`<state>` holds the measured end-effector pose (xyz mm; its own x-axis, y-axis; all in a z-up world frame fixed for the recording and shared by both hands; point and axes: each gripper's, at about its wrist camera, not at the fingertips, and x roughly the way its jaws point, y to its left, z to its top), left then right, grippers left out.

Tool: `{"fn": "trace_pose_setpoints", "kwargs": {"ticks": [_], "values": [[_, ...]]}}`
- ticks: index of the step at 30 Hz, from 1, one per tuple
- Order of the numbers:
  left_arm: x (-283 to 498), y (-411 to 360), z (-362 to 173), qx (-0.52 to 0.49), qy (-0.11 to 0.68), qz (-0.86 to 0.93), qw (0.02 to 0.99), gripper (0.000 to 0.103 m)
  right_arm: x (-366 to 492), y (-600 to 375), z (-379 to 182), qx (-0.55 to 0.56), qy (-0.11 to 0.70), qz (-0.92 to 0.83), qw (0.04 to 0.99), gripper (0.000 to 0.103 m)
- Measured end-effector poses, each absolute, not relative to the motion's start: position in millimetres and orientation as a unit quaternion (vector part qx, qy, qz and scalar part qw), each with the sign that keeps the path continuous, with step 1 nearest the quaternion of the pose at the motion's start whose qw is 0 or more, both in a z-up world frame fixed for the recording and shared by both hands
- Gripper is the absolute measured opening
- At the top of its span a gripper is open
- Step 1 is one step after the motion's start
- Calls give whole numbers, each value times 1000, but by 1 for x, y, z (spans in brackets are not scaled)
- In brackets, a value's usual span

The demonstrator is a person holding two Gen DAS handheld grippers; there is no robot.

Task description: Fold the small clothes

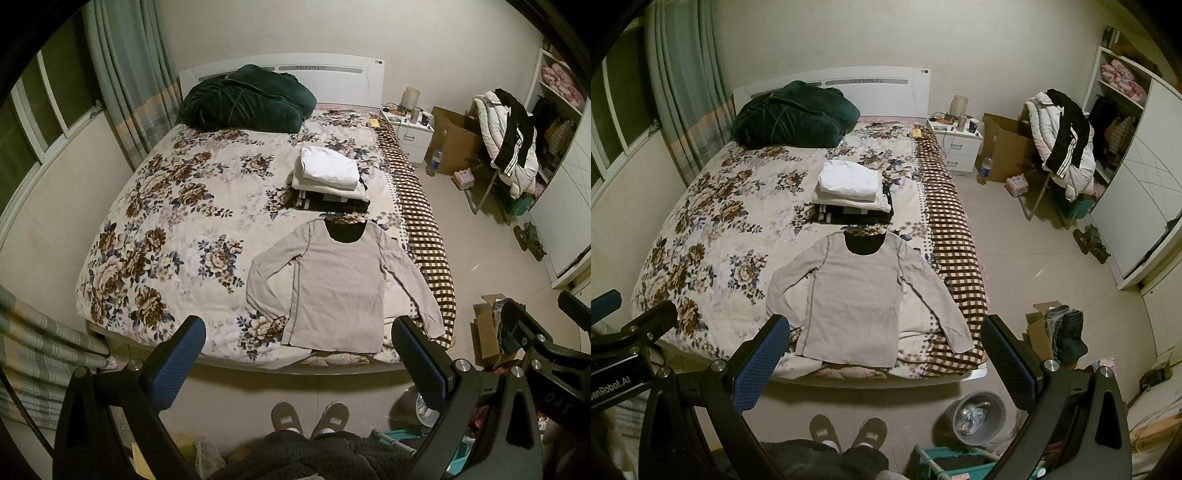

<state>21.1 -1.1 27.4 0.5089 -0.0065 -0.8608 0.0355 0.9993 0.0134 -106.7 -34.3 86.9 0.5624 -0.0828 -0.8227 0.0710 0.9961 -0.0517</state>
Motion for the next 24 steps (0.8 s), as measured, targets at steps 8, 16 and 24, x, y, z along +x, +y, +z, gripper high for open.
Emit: {"fn": "trace_pose_setpoints", "kwargs": {"ticks": [8,16,24], "values": [[41,2,17,20,471,-2,882,103,-87,-50,61,45,470,-71,879,103],[101,-2,-62,67,469,-12,881,103,-56,-133,-43,196,485,-179,833,103],[169,-41,-173,78,537,-5,840,103,-52,-265,-237,370,491,-280,737,103]]}}
